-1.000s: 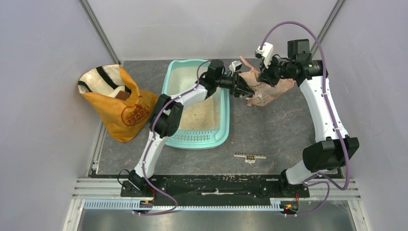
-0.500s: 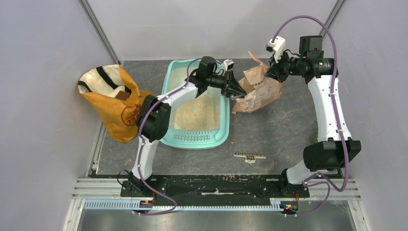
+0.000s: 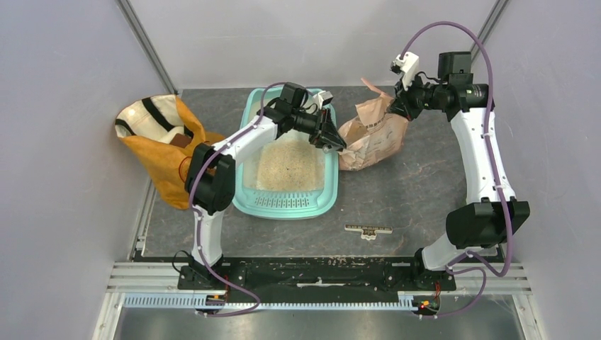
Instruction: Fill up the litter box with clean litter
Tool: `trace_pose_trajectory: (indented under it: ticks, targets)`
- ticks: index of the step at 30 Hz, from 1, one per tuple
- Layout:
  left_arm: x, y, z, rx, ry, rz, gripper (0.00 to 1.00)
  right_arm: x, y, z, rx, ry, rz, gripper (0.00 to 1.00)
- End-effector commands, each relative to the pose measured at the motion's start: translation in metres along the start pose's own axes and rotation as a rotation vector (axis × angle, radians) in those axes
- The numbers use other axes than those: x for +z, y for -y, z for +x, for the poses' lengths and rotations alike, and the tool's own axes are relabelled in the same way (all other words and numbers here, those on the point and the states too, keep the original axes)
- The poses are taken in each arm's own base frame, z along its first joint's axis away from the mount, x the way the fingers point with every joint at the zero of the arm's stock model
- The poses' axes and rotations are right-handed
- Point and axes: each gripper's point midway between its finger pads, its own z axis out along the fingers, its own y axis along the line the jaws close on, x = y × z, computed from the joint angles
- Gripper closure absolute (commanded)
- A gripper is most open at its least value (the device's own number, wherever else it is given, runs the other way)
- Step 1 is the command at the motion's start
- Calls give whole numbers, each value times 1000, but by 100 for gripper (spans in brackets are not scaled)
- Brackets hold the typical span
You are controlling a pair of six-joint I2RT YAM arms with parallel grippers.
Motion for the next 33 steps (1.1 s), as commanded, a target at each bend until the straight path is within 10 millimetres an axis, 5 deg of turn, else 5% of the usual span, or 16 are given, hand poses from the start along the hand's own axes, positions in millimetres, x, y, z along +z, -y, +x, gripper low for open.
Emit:
trace_pose_trajectory:
  ticks: [1, 7, 33]
  targets:
    - [-26, 19, 22, 83, -41, 8, 98, -19, 6, -63, -127, 209, 43, 100]
    - [-39, 28, 15, 52, 3, 68, 98, -15, 3, -53, -130, 195, 29, 100]
    - [-84, 30, 42, 8, 19, 94, 98, -8, 13, -24, -107, 139, 46, 100]
